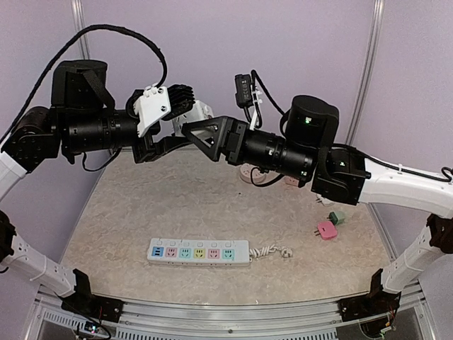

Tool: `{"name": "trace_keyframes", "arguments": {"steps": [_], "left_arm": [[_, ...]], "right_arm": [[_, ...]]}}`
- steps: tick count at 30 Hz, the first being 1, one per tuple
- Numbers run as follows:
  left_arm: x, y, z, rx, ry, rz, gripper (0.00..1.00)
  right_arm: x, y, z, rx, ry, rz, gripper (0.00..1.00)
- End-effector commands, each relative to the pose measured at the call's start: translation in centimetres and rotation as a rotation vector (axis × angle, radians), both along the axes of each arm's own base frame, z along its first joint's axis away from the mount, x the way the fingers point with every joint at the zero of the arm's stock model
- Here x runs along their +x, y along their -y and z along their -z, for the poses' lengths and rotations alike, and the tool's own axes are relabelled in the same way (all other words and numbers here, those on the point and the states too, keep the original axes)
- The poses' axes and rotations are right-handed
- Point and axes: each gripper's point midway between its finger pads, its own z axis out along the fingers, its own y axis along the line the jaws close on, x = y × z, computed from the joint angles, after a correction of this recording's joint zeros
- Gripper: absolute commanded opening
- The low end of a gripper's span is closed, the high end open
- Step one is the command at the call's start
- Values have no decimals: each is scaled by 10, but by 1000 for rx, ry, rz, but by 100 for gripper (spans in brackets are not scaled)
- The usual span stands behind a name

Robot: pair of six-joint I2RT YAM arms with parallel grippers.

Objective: Insert the plug

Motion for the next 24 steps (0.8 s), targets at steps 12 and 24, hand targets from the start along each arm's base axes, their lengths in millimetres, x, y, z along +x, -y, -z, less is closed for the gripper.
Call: {"name": "trace_keyframes", "arguments": {"steps": [12, 24], "left_arm": [[1, -7, -14, -110, -22, -20, 0], [18, -68, -4, -23, -53, -116, 91]], "right_arm": [[20, -11, -18, 84, -6, 111, 65], [52, 12, 39, -186, -85, 338, 0]]}}
